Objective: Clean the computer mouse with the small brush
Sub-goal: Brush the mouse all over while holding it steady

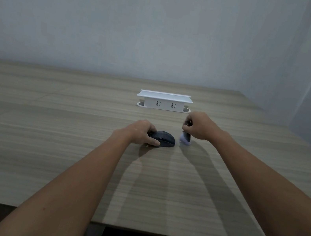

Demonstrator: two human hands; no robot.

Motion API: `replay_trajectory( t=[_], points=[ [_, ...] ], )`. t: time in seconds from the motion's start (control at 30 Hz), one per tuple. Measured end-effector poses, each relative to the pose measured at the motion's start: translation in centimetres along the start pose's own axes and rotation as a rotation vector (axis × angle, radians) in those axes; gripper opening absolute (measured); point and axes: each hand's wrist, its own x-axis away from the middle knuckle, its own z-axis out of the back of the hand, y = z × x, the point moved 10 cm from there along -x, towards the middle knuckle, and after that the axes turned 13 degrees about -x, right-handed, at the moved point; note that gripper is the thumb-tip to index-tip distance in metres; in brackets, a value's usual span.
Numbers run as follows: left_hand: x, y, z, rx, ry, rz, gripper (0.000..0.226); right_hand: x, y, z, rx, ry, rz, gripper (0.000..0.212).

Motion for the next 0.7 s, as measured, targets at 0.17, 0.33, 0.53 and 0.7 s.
replay_trajectory(
  t=[0.17,0.33,0.53,0.7],
  points=[
    [0.1,0.0,0.1,-0.007,0.006,0.009,0.035,0.6,0.0,0.5,-0.333,0.072,-0.025,0.018],
    [0.0,0.1,0.0,-0.009,0.011,0.014,0.036,1.0,1.1,0.2,-0.221,0.035,-0.059,0.016],
    [0.0,0.0,0.1,-0.006,0.018,0.023,0.035,1.2,-0.4,0.4,-0.449,0.008,-0.004,0.018],
    [0.1,0.3,0.2,-0.010,0.036,0.020,0.035,1.0,-1.3,1.0,-0.157,0.049,0.035,0.015]
  ],
)
